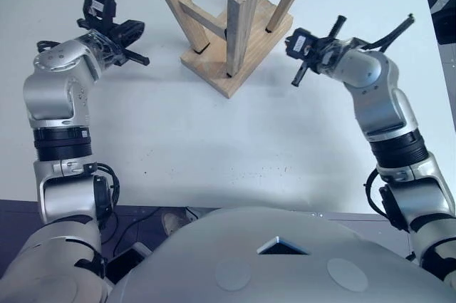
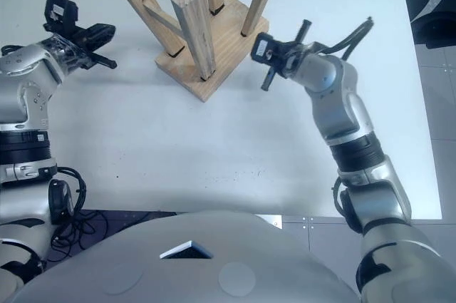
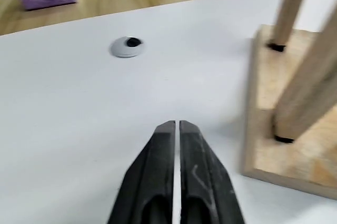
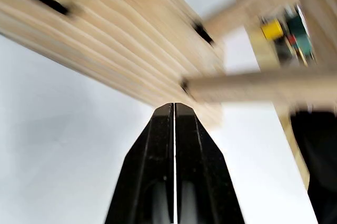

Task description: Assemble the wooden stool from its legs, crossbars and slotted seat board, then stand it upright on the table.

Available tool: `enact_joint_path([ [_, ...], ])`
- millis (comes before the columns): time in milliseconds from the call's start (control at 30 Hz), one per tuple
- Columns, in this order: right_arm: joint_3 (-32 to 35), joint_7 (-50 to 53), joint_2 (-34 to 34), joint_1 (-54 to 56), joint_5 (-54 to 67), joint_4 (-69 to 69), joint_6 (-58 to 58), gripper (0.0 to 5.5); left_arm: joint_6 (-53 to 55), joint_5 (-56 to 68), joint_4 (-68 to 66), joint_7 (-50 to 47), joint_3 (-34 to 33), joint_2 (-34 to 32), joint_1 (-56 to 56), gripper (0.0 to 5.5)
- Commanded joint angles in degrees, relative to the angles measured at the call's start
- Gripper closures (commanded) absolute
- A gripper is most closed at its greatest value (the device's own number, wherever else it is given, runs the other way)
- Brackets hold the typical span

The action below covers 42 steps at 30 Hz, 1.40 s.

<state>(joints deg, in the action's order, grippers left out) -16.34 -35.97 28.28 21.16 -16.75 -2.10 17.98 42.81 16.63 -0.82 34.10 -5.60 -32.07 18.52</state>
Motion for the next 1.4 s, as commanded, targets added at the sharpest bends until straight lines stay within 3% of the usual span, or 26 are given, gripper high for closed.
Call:
enact_joint_path([
  [33,7.6,0.2,-1.7,6.8,7.8,-12.2,-4.3,4.67,6.6,4.1,10.2,4.2,1.4,-3.0,-4.7,4.76],
  [167,7.8,1.4,1.0,11.6,6.4,-23.0,-10.9,3.89,12.5,8.4,19.7,5.8,3.7,-3.2,-8.7,4.11],
  [367,6.5,2.4,0.6,12.4,4.7,-27.1,-14.6,2.87,15.7,10.5,23.8,-2.0,8.4,7.1,-8.3,3.24],
  [500,6.1,2.0,0.7,12.6,4.1,-28.0,-15.5,2.87,12.9,6.9,21.1,-8.4,9.9,11.1,-7.0,3.24],
  [700,5.4,1.5,0.5,12.7,3.9,-28.7,-16.0,2.87,10.4,6.8,18.8,-9.5,12.9,15.7,-6.9,3.24],
  [900,5.1,1.4,0.5,12.6,3.5,-28.6,-16.1,2.87,8.3,5.7,17.9,-9.4,13.0,15.6,-6.5,3.24],
  [1200,4.0,1.6,-0.1,13.1,2.4,-29.7,-16.9,2.87,7.9,4.8,19.2,-9.8,18.6,18.4,-5.4,3.24],
  [1400,3.6,1.9,-0.5,13.4,2.0,-30.6,-17.6,2.87,2.2,-4.2,13.5,-16.1,22.6,20.6,-2.1,3.24],
])
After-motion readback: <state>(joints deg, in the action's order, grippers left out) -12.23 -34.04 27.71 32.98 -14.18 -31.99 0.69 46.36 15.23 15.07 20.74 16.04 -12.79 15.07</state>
